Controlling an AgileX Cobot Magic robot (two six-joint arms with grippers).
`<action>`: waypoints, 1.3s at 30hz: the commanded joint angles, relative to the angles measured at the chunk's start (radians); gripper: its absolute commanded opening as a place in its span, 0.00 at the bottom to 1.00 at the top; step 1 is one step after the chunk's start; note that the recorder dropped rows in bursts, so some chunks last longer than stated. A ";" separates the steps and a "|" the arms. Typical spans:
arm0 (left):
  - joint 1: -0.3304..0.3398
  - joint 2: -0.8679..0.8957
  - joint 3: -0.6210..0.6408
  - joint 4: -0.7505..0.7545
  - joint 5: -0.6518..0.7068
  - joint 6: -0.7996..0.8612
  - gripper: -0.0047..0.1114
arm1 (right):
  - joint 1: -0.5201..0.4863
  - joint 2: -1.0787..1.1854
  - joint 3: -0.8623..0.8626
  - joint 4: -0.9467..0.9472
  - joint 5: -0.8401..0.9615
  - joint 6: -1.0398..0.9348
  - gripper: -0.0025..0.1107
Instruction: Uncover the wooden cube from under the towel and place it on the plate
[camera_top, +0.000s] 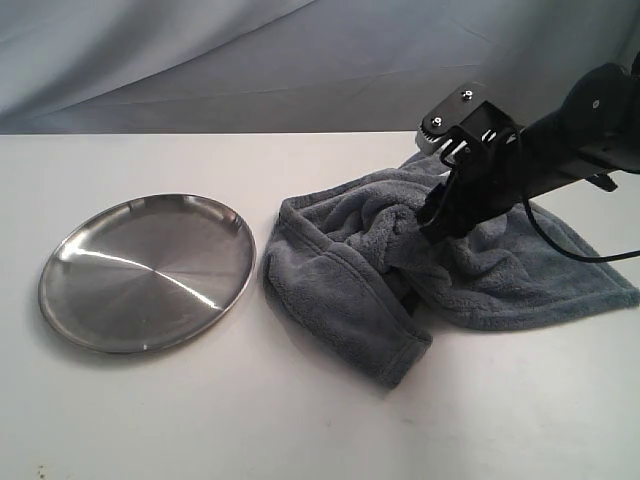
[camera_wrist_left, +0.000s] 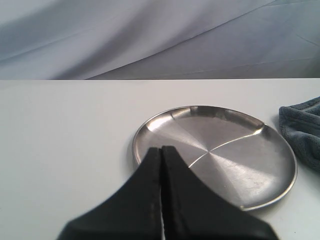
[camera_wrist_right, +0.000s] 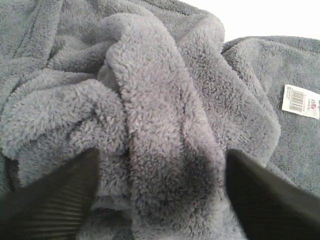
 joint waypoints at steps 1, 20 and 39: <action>-0.005 -0.002 0.005 -0.003 -0.007 -0.001 0.04 | 0.001 -0.007 -0.002 0.004 -0.037 -0.038 0.95; -0.005 -0.002 0.005 -0.003 -0.007 -0.001 0.04 | 0.182 0.039 -0.002 0.053 -0.264 -0.058 0.95; -0.005 -0.002 0.005 -0.003 -0.007 -0.001 0.04 | 0.206 0.147 -0.002 0.099 -0.348 -0.052 0.83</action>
